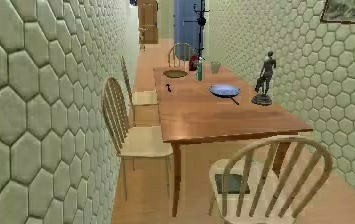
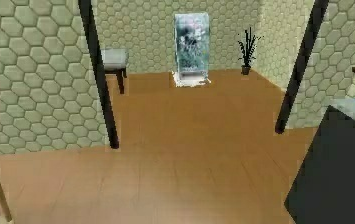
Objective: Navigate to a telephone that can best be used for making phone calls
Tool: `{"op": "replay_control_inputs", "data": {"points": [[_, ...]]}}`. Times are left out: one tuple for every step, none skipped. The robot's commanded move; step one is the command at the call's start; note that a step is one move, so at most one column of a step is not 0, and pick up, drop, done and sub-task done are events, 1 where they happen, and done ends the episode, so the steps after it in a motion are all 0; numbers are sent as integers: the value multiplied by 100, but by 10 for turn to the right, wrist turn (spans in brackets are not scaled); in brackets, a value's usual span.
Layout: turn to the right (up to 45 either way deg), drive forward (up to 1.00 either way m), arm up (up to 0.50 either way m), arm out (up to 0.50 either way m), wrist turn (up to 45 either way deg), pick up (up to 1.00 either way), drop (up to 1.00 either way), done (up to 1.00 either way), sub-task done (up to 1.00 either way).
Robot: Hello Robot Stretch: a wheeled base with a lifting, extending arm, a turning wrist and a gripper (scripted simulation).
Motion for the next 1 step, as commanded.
{"op": "replay_control_inputs", "data": {"points": [[450,0,0,0,0,0,0,0,0]]}}
